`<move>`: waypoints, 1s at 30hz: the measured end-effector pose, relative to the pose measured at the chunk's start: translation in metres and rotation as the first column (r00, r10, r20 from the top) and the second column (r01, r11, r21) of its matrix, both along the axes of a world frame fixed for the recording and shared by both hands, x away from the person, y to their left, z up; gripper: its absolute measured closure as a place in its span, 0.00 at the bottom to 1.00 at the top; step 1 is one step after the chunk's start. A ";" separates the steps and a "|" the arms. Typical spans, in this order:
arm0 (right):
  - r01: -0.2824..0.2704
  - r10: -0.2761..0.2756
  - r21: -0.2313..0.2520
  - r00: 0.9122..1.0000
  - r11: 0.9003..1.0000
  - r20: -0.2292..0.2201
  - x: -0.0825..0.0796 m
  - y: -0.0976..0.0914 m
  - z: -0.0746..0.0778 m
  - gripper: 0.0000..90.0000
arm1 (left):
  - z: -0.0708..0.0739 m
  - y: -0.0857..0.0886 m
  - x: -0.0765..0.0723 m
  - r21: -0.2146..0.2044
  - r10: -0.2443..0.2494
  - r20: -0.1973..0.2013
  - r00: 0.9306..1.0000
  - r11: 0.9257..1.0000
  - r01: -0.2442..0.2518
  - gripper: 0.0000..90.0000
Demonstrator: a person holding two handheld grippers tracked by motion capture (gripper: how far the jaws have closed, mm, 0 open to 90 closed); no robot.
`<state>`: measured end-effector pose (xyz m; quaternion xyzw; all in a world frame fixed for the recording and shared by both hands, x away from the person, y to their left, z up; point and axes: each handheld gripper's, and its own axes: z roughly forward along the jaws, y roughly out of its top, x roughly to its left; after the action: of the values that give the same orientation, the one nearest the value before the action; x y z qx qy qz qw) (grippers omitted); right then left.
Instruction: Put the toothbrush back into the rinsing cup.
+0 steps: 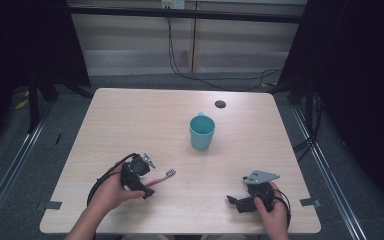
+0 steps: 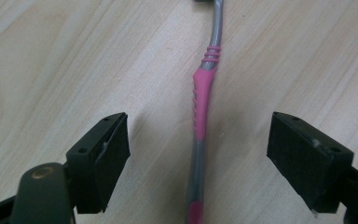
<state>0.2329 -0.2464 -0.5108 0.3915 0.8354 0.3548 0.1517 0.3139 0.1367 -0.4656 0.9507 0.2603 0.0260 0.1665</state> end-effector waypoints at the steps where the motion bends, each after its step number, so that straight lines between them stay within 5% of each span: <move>1: 0.000 0.000 0.000 1.000 1.000 0.000 0.000 0.000 0.000 0.09 | 0.000 -0.001 0.001 0.003 0.000 -0.002 1.000 1.000 0.000 0.23; 30: 0.000 0.000 0.000 1.000 1.000 0.000 0.000 0.000 0.000 0.09 | -0.003 -0.018 0.010 0.065 -0.037 -0.043 0.998 0.997 0.040 0.30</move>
<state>0.2329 -0.2464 -0.5108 0.3915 0.8354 0.3548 0.1516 0.3235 0.1186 -0.4681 0.9608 0.2443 0.0116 0.1304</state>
